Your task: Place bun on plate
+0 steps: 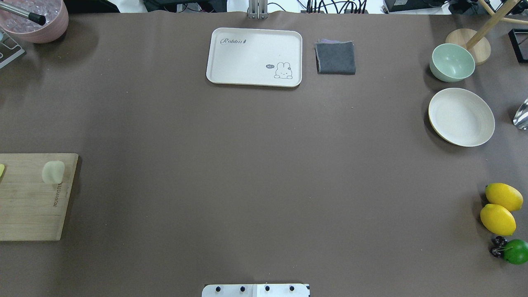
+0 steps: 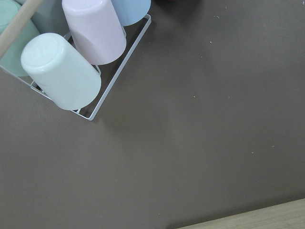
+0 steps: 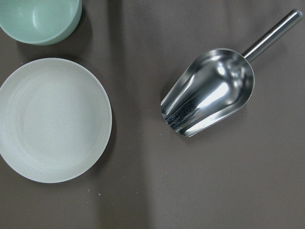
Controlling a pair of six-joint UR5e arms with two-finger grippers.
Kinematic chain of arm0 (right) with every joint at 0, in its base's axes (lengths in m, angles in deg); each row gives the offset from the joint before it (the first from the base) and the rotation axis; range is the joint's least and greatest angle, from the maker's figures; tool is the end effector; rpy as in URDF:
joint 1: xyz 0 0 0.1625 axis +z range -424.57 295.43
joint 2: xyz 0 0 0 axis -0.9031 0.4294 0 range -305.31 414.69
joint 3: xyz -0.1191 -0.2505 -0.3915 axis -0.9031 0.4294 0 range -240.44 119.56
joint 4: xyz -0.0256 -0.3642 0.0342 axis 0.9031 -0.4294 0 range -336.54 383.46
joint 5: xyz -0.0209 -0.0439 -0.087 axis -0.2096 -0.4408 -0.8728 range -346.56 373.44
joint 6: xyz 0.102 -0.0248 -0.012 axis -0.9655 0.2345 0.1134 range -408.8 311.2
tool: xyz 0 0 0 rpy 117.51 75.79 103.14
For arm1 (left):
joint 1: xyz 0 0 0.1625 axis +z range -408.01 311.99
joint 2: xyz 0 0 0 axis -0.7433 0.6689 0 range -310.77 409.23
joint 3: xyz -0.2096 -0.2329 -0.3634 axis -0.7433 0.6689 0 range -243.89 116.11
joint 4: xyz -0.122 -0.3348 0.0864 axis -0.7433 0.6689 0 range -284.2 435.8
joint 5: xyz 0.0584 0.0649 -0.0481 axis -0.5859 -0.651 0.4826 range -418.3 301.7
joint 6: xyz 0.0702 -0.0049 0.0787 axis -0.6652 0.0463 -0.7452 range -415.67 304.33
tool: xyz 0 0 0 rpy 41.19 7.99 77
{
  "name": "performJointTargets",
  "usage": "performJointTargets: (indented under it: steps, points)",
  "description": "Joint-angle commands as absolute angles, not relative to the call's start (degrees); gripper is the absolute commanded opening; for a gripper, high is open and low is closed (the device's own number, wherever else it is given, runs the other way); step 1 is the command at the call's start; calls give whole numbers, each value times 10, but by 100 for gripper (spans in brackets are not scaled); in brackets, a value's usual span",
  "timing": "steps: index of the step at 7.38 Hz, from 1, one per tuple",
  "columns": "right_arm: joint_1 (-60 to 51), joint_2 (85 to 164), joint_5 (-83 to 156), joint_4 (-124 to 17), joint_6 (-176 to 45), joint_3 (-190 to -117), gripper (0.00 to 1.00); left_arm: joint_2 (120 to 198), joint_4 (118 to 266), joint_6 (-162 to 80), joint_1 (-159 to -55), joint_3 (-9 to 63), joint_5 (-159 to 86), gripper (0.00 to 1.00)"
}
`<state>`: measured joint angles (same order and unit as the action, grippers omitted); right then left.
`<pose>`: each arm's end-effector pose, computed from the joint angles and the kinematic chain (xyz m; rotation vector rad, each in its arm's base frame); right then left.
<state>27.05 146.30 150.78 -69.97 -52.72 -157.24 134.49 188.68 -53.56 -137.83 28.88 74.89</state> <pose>0.0676 -0.4268 0.6796 0.0122 -0.8269 0.0784 -0.0596 -0.4225 0.6888 0.3322 0.7519 0.1059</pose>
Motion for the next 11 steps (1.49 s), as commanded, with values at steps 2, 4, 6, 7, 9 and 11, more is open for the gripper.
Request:
performJointTargets:
  steps: [2, 4, 6, 7, 9, 11]
  points:
    - [269, 1460, 1511, -699, -529, -1576, 100, 1345, 1887, -536, -1378, 287, 747, 98]
    - [269, 1461, 1511, -696, -523, -1576, 100, 1344, 1887, -536, -1378, 287, 747, 98]
    - [269, 1461, 1511, -697, -526, -1574, 100, 1343, 1886, -535, -1378, 287, 747, 98]
    - [269, 1460, 1511, -697, -528, -1575, 100, 1341, 1887, -536, -1378, 287, 747, 98]
    - [269, 1461, 1511, -697, -528, -1576, 100, 1339, 1887, -536, -1378, 287, 747, 98]
    - [269, 1460, 1511, -696, -529, -1575, 100, 1340, 1887, -536, -1378, 285, 746, 98]
